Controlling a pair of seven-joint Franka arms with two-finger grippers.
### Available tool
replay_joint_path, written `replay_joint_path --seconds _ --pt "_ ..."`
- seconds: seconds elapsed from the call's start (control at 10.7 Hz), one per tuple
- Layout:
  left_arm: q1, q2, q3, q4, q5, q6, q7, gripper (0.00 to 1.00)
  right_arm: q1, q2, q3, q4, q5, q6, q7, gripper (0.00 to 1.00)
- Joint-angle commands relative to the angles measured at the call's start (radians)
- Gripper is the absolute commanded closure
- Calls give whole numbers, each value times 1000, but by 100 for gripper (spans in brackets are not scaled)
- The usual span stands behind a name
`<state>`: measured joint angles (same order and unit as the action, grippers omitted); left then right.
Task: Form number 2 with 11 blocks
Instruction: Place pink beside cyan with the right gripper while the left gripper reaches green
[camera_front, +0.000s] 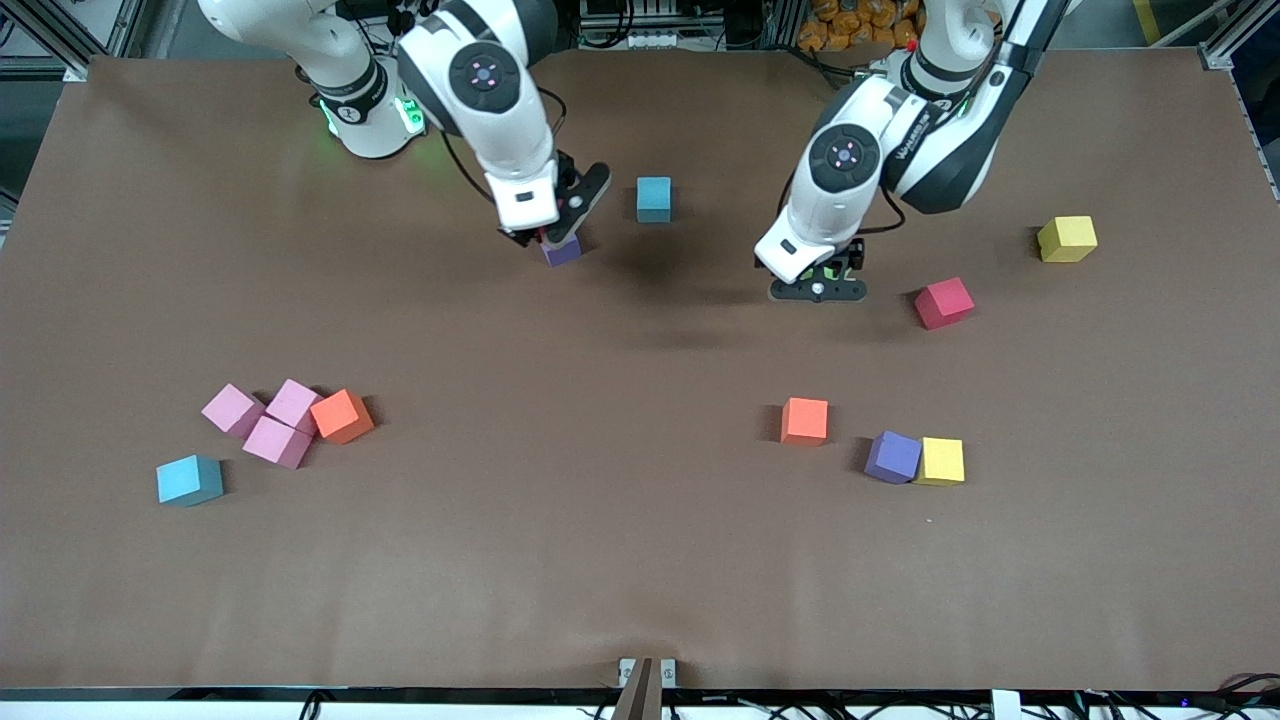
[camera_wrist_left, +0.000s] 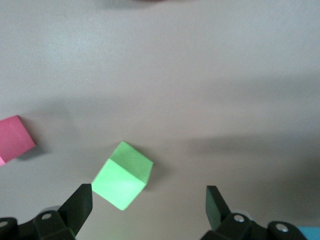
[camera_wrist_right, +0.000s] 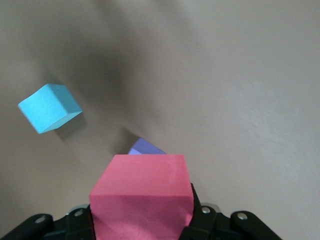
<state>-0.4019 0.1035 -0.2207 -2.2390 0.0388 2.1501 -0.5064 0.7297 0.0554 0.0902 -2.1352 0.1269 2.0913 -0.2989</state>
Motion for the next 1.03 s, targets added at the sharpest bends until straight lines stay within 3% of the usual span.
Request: replay_joint_path --seconds 0.0,0.37,0.56,0.94 --pt "-6 -25 -5 -45 85 2 116 0 94 15 -4 -58 -13 91 -127 70" --pt "-5 -44 37 -189 93 141 363 0 227 38 -12 -178 -15 283 -180 71" --pt "-5 -68 38 -267 92 210 452 0 267 90 -17 -181 -13 328 -166 71" --pt "-12 -68 38 -304 90 253 456 0 310 170 -17 -198 -13 444 -166 72"
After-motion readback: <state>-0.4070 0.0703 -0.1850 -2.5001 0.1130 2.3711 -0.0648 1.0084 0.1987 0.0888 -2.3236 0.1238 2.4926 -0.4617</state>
